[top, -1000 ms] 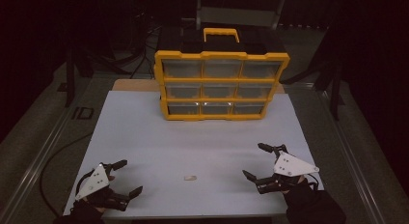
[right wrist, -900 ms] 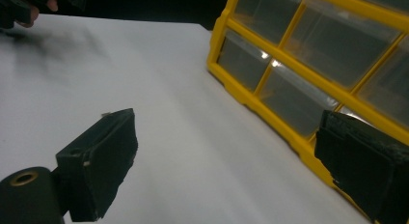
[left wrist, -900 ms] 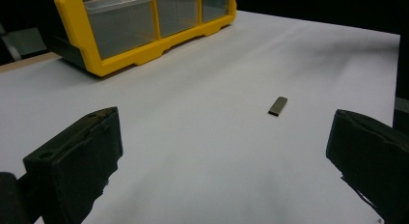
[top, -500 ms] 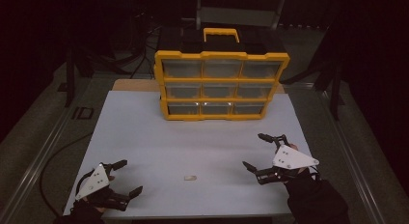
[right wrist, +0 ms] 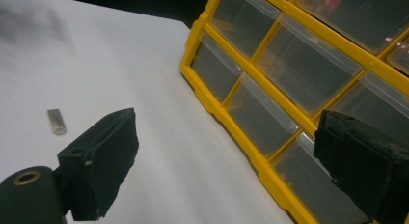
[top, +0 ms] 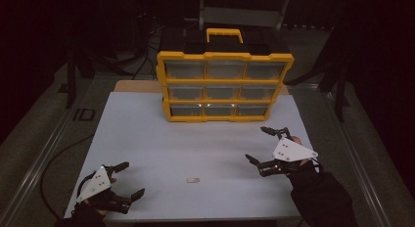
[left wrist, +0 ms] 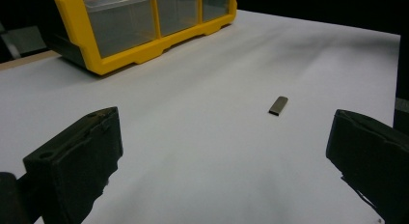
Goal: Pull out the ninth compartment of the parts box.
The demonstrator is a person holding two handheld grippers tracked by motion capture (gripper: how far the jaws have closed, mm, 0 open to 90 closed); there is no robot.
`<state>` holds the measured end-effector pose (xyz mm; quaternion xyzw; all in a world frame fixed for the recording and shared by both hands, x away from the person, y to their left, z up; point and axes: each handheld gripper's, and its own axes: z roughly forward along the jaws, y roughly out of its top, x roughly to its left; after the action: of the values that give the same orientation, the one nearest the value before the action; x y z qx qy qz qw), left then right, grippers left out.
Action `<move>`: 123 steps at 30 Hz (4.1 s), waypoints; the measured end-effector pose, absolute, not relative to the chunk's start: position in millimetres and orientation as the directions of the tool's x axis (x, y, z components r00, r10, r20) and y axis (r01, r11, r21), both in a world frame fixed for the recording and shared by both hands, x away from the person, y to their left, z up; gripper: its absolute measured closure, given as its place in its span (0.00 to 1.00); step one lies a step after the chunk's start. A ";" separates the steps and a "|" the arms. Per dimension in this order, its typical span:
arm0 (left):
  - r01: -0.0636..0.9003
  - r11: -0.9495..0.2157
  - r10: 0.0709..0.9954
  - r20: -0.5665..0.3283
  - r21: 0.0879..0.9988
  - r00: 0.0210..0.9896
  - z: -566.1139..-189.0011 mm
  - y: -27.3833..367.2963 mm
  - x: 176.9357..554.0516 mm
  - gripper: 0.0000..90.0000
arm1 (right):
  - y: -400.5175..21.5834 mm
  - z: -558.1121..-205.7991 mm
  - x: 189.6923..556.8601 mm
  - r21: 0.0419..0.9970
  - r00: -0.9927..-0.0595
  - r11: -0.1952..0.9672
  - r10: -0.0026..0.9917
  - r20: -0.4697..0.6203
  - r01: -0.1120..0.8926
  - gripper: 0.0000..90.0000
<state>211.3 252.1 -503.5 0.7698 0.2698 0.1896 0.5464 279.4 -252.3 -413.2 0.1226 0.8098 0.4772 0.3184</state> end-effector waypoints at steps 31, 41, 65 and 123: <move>0.213 -0.263 0.627 -0.001 0.941 0.779 -504.3 251.9 211.9 0.00 | -226.6 -418.8 323.0 0.704 -0.706 0.678 0.392 -0.590 -0.213 0.11; 0.212 -0.260 0.624 -0.004 0.942 0.782 -504.3 251.9 211.7 0.00 | -215.3 -427.6 335.2 0.611 -0.683 0.751 0.309 -0.661 -0.251 0.11; 0.218 -0.248 0.629 -0.014 0.944 0.778 -504.5 253.6 212.1 0.00 | -198.7 -447.0 370.2 0.416 -0.590 0.868 0.191 -0.785 -0.272 0.16; 0.221 -0.237 0.626 -0.026 0.946 0.779 -504.3 254.6 211.5 0.00 | -178.3 -491.2 409.3 -0.009 -0.254 0.991 -0.042 -0.966 -0.132 0.73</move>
<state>211.5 254.6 -504.3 0.7647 0.2770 0.1832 0.5522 409.3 -178.3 -491.2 -0.0551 0.7909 0.0368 0.6083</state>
